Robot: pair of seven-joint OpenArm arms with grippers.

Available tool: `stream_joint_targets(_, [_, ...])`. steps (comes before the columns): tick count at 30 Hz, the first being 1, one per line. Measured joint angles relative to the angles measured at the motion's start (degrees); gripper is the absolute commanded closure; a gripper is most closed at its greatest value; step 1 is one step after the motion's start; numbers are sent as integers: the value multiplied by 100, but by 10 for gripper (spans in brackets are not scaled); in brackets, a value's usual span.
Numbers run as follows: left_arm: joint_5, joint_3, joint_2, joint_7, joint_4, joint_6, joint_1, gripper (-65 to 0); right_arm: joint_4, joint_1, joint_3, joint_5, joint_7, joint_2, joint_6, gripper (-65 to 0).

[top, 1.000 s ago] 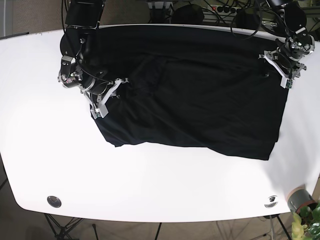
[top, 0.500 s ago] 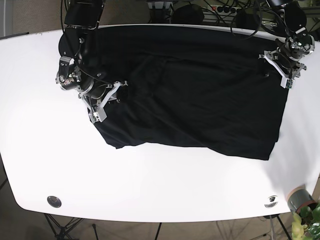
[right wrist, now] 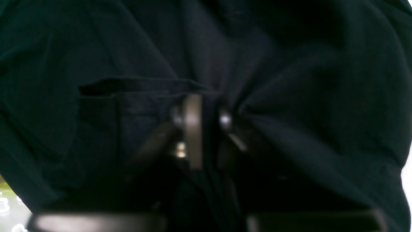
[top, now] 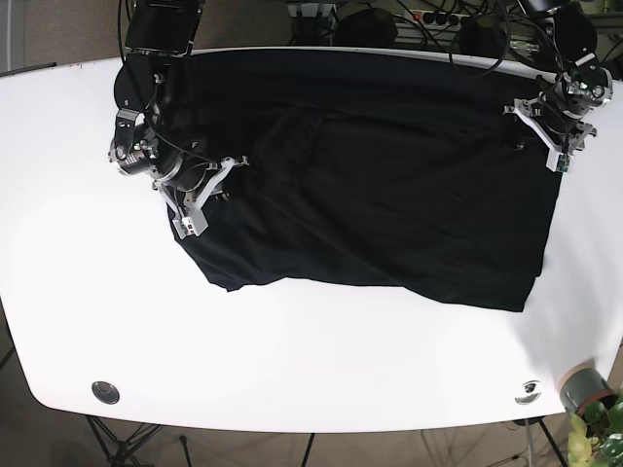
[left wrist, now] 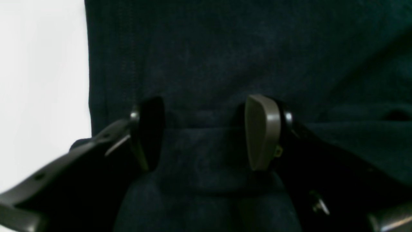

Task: Fold the T-shirt properly
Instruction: 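Move the right gripper along the shirt side and regrasp the fabric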

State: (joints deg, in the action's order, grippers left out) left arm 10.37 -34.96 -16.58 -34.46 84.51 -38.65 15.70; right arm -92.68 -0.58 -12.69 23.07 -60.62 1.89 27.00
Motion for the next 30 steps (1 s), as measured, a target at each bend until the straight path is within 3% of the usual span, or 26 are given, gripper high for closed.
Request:
stream_joint_targets(25, [0, 0, -2, 2, 0, 0, 2, -372, -433, 452, 4, -22, -46, 157, 4, -27])
stream_joint_targets(27, [0, 0, -2, 2, 0, 0, 0, -372, -372, 522, 4, -9, -39, 157, 4, -44])
stream_joint_targets(30, [-2, 0, -2, 0, 0, 0, 2, -372, -234, 549, 4, -22, 0, 160, 0, -152])
